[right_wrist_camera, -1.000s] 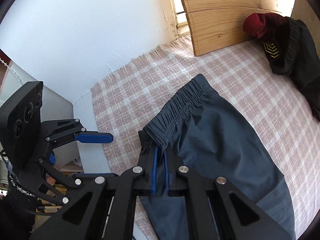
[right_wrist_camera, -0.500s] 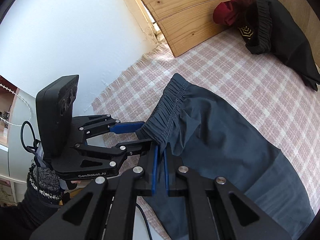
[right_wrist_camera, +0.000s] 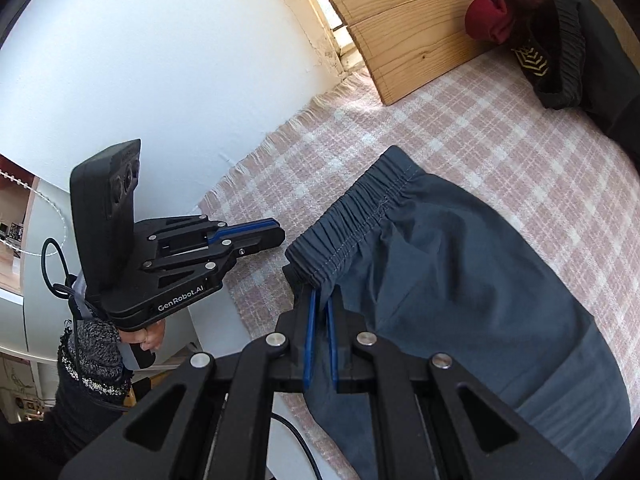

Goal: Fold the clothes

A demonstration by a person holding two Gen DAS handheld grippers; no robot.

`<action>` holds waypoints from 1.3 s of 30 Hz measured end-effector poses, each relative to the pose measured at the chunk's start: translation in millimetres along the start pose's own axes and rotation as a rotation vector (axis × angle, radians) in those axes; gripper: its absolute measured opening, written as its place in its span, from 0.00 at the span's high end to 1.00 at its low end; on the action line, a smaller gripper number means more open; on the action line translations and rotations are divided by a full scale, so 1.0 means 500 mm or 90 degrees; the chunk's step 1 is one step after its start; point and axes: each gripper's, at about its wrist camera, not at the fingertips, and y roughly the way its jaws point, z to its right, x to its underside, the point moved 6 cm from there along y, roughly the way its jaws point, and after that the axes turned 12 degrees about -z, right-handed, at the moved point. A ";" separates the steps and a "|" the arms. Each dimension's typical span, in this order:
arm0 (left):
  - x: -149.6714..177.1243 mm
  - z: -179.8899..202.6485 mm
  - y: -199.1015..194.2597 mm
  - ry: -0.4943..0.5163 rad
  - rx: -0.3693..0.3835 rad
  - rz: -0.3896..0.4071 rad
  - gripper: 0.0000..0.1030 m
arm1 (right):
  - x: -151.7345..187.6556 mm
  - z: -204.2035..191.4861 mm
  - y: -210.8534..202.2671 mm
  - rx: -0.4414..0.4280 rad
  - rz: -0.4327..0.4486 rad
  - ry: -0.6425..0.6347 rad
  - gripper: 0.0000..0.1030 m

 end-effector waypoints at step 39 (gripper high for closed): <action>0.030 0.167 -0.019 0.026 0.003 -0.013 0.94 | 0.259 0.438 -0.245 0.241 -0.006 -0.032 0.97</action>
